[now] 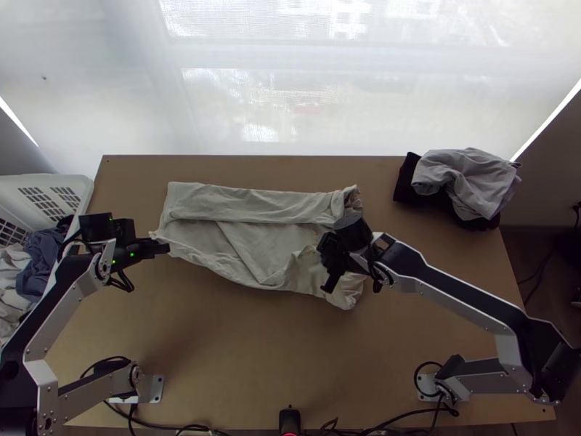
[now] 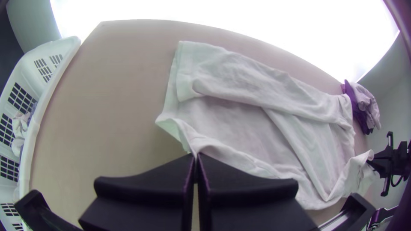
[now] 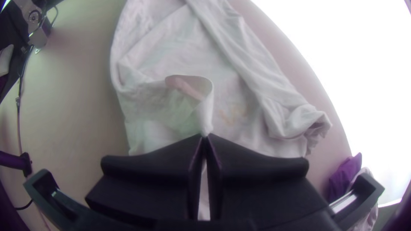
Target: Fold the t-shirt
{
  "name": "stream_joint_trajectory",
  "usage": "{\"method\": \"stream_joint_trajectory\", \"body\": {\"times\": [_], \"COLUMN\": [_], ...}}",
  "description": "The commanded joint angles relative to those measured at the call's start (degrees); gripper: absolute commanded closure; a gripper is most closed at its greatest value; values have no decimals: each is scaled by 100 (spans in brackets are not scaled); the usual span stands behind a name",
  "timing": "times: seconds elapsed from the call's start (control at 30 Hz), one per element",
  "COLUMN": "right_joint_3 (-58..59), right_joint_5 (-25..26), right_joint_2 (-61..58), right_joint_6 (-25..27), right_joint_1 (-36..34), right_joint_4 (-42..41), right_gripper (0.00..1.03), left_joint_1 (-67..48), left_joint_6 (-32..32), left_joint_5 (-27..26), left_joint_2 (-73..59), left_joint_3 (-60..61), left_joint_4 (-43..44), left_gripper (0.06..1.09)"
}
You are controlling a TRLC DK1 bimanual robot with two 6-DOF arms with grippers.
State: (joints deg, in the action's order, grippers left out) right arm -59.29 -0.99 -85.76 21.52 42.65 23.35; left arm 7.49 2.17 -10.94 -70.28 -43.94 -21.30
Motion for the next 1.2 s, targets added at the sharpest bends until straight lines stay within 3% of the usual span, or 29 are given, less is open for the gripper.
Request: {"method": "stream_joint_trajectory", "body": {"times": [0.0,0.67,1.17], "right_joint_3": [-206,-1762,-3361], "right_joint_5": [3,-6,-6], "right_joint_2": [-108,-1523,-2912], "right_joint_6": [335,810,1206], "right_joint_1": [-767,-1822,-2191], "right_joint_4": [-349,-648,-516], "right_gripper": [100,100,100], "left_joint_1": [122,34,-125], "left_joint_6": [-68,-191,-305], "left_joint_5": [30,127,321], "left_joint_2": [-381,-2130,-2877], "left_joint_3": [-554,-2778,-3270], "left_joint_4": [29,-85,-146], "left_gripper": [105,105,105]}}
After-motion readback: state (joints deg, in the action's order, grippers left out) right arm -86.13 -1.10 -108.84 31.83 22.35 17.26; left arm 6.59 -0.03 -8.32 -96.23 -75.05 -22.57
